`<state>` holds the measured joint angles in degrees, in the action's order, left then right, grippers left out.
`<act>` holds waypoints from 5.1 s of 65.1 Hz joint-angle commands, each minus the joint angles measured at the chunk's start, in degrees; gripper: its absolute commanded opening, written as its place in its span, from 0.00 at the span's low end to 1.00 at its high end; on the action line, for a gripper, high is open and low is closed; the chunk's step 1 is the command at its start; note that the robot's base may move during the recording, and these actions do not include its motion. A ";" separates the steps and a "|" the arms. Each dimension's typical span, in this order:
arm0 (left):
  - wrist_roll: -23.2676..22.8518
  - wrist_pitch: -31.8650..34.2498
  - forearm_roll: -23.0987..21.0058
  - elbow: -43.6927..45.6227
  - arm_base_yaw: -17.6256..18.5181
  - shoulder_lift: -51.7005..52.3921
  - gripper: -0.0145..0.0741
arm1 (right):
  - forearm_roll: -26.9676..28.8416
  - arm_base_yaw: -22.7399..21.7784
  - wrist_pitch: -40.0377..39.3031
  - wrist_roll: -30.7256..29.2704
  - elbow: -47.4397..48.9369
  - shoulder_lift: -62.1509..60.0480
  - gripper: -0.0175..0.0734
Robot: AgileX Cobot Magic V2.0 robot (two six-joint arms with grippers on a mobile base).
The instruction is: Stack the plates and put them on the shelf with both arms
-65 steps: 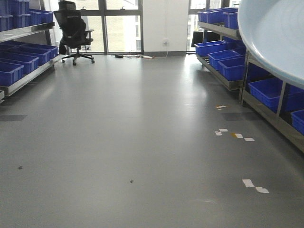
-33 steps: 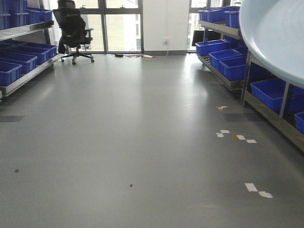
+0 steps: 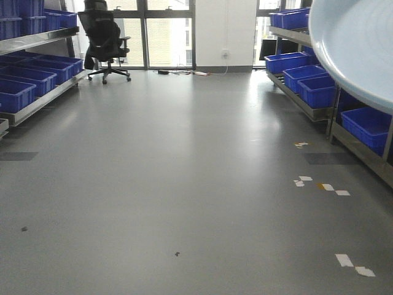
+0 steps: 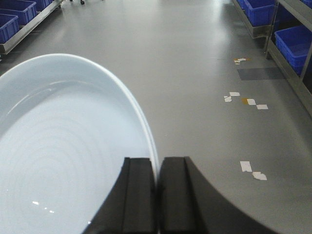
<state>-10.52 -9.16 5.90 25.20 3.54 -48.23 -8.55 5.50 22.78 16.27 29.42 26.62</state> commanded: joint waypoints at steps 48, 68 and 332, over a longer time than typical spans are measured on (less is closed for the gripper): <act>-0.19 4.53 -0.08 1.67 0.38 0.24 0.26 | -0.63 -0.29 -5.72 -0.13 1.85 0.10 0.26; -0.19 4.53 -0.08 1.67 0.38 0.24 0.26 | -0.63 -0.29 -5.72 -0.13 1.85 0.10 0.26; -0.19 4.53 -0.08 1.67 0.38 0.24 0.26 | -0.63 -0.29 -5.72 -0.13 1.85 0.10 0.26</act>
<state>-10.52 -9.16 5.90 25.20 3.54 -48.23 -8.55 5.50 22.78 16.27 29.42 26.62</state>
